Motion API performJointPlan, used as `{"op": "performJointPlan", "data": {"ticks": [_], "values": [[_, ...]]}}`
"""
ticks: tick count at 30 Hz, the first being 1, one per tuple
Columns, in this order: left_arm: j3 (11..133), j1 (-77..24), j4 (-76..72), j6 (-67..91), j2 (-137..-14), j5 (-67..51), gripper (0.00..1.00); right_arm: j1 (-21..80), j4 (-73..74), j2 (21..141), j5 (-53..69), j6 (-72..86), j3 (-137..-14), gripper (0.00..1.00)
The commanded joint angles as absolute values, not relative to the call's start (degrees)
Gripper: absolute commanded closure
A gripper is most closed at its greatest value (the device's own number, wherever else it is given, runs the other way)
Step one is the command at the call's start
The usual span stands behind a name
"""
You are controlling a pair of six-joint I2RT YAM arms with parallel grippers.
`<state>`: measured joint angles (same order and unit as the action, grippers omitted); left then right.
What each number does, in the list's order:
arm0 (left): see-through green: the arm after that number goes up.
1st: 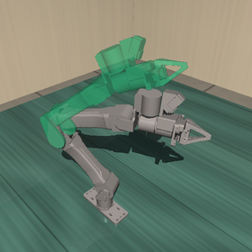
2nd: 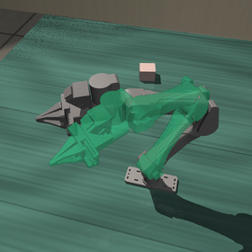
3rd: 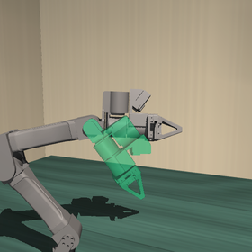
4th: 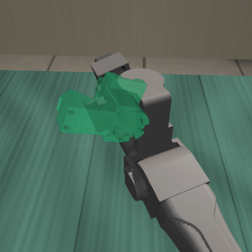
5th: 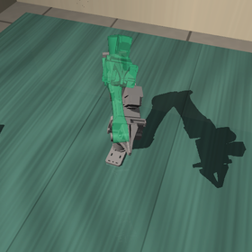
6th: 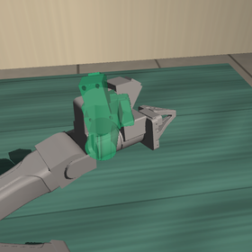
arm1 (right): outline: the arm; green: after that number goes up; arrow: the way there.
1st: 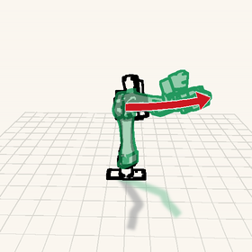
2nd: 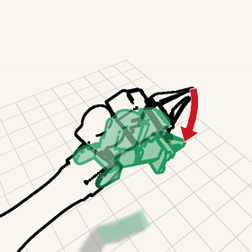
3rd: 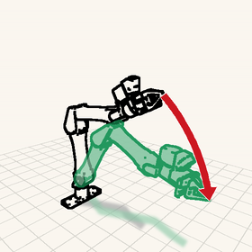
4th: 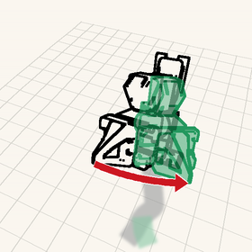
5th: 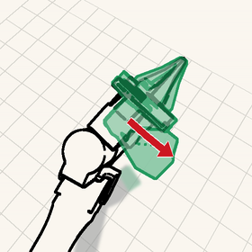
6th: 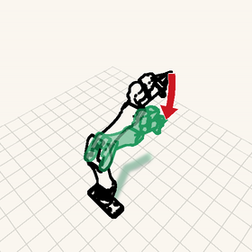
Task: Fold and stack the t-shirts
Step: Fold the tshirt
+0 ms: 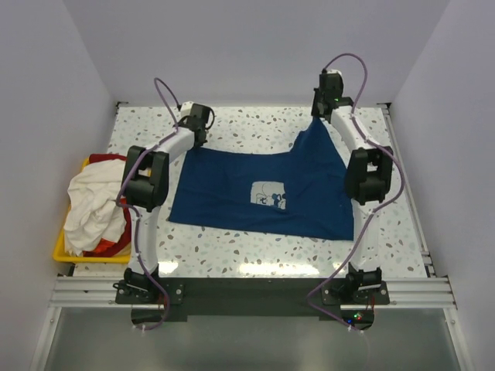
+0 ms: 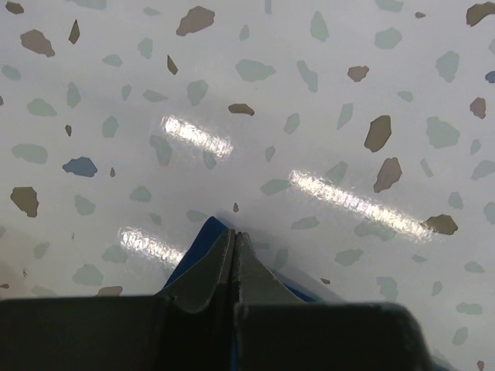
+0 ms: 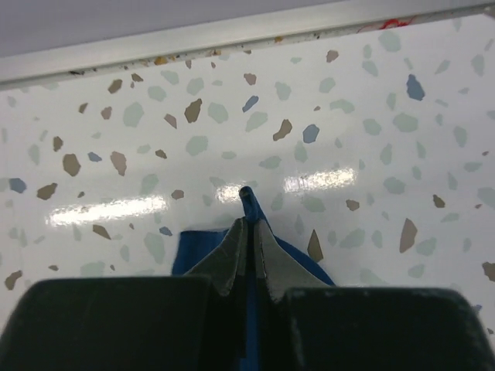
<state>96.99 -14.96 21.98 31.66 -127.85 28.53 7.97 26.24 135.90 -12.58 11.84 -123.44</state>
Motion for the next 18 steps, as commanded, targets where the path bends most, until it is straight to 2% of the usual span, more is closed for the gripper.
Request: {"op": "performJointPlan", "data": {"ticks": [1,18], "values": [[100.4,-14.4,21.6,30.1,-125.4,31.0,1.0,7.0,24.5,126.4,-14.3,13.4,-120.8,1.0],[95.2,-12.7,20.2,30.8,-119.4,31.9,1.0,6.9,23.1,100.9,-15.7,19.7,-92.1,1.0]]}}
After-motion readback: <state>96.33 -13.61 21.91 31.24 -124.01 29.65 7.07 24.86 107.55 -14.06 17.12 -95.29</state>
